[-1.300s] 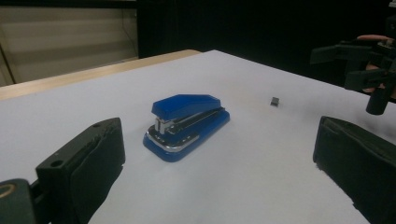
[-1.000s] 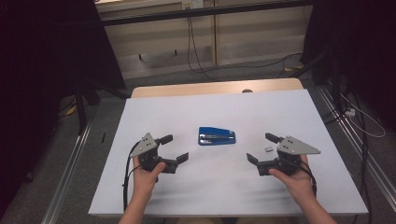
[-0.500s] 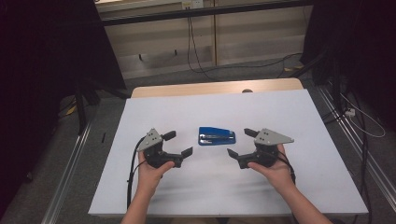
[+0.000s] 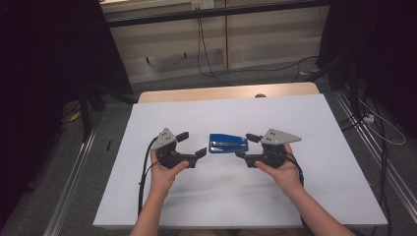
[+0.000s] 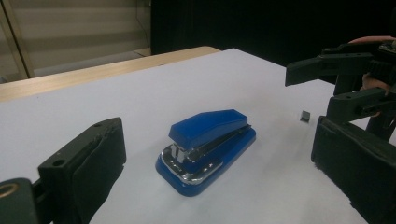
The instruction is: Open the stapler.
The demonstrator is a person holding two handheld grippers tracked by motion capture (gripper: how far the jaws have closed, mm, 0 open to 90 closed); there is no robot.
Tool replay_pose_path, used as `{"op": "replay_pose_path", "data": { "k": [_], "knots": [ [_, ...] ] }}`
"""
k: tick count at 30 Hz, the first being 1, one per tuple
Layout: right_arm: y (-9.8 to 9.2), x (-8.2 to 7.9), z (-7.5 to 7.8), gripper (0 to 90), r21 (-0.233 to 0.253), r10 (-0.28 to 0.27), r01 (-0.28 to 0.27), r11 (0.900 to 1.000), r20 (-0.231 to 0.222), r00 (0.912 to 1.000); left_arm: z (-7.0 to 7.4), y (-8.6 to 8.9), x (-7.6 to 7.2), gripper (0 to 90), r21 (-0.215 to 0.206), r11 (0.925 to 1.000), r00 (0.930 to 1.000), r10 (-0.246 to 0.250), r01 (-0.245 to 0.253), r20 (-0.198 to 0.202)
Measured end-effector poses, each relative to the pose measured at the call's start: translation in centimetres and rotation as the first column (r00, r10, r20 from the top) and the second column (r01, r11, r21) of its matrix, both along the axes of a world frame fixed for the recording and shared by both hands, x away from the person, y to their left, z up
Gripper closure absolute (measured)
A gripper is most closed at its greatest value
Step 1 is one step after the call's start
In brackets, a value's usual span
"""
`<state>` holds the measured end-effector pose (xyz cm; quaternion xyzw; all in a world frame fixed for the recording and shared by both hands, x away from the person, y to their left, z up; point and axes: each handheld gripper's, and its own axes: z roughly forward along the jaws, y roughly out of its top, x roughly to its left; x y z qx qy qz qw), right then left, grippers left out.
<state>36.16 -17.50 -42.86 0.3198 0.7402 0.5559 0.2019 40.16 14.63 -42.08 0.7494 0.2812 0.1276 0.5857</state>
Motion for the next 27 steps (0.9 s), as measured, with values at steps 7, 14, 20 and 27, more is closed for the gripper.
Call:
{"op": "replay_pose_path", "data": {
  "k": [7,14,20,27],
  "knots": [
    [0.6,1.2,-0.7,58.7,-0.026,0.028,-0.029,0.999,-0.042,0.9987,0.1,-0.5,1.4,4.8,0.014,0.9997,0.9996,0.021,-0.020,-0.021],
    [1.7,2.1,-1.3,85.4,-0.066,0.068,-0.072,0.995,-0.070,0.9952,-0.3,-1.0,2.3,5.0,0.033,0.9993,0.9993,0.021,-0.020,-0.032],
    [2.8,3.2,-1.9,90.0,-0.103,0.075,-0.086,0.991,-0.106,0.9916,-0.5,-1.5,3.2,5.3,0.041,0.9990,0.9991,0.017,-0.016,-0.038],
    [3.9,4.6,-2.7,90.0,-0.164,0.075,-0.095,0.982,-0.120,0.9899,-0.9,-1.5,3.8,5.4,0.047,0.9988,0.9987,0.019,-0.017,-0.047]
  ]
}}
